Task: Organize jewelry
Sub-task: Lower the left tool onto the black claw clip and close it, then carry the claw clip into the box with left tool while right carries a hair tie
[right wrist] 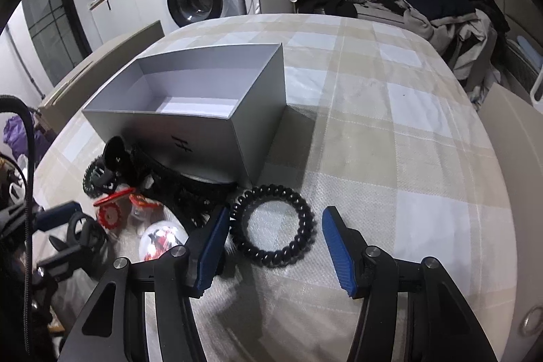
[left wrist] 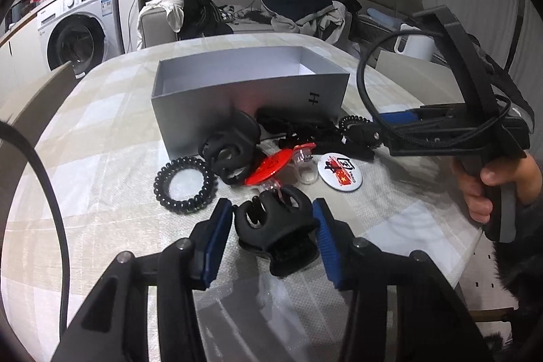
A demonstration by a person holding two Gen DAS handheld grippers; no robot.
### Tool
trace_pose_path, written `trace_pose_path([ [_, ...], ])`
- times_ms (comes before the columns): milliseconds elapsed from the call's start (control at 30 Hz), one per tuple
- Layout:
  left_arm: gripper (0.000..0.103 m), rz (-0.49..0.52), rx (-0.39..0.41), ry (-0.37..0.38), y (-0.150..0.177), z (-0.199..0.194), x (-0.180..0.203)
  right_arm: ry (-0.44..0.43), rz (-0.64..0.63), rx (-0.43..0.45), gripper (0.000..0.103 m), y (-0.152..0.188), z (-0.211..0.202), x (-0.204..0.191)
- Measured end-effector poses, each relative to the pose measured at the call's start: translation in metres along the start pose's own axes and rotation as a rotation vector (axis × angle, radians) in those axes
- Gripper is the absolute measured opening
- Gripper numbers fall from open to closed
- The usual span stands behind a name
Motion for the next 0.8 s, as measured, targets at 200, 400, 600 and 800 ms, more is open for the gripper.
trace_pose_path([
  [200, 0.043, -0.005, 0.042, 0.004, -0.004, -0.008, -0.001, 0.004, -0.039, -0.002, 0.046, 0.004, -0.002, -0.003],
  [400, 0.043, -0.001, 0.075, -0.006, -0.012, -0.007, -0.003, -0.016, -0.005, 0.027, 0.032, 0.005, -0.010, 0.002],
  [600, 0.043, -0.005, 0.085, -0.006, -0.016, -0.005, -0.006, -0.015, 0.018, 0.019, 0.017, 0.010, -0.015, 0.011],
  [800, 0.043, -0.017, 0.099, -0.013, -0.024, -0.004, -0.010, -0.009, 0.028, 0.005, 0.017, 0.005, -0.008, 0.012],
])
Point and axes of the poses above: each gripper's, at about its wrist camera, not at the fingertips, and z roughly the way its jaws point, x to its right, y to its underside, the point moved 3 cm from there along z, roughly the way its jaws point, and after that the axes turned 4 degrees about -y, right-handed, at the moved point
